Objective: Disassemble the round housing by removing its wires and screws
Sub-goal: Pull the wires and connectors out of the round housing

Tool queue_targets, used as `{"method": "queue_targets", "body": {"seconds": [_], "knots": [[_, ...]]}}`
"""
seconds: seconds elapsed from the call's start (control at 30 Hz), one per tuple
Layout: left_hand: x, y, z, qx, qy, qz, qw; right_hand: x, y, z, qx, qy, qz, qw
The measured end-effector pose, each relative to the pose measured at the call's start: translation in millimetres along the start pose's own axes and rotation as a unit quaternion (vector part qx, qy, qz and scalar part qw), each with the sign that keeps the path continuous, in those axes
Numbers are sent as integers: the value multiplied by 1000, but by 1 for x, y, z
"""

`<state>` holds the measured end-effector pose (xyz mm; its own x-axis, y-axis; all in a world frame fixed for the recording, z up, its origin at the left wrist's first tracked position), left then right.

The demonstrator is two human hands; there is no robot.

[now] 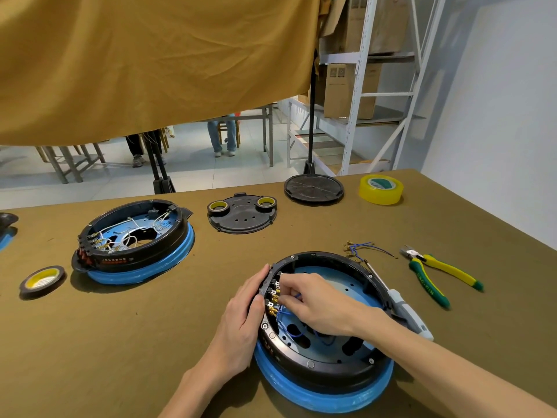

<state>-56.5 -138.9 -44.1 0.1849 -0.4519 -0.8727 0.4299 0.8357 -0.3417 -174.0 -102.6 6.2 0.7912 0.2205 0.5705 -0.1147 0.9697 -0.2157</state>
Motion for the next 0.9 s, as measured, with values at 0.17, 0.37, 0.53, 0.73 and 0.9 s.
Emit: {"method": "queue_targets", "body": {"seconds": [0.17,0.37,0.53,0.73,0.9], "knots": [[1,0,1,1,-2,2,1000,-3,-1,1,7,-17,-15,1000],[2,1,1,0,0,3,1000,-2,2,0,-1,-16,-13,1000],[0,3,0,0,1,5,1000,-3,2,2,-3,-8,-11,1000],[-1,3,-1,4,-5,6,1000,-5,3,0,-7,-1,-11,1000],[-1,3,-1,10,-4,7,1000,-8,3,1,-7,-14,-22,1000]]}}
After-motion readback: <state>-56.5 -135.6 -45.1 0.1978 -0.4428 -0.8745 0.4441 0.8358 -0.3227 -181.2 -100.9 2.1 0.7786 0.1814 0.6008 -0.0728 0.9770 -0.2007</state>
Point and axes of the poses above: each hand's wrist, its own y-axis away from the middle knuckle, its own z-axis out of the back of the hand, x = y × z, the point moved 9 cm from there along -y, towards the middle knuckle, and after that the axes turned 8 degrees about -x, right-handed, at the moved point
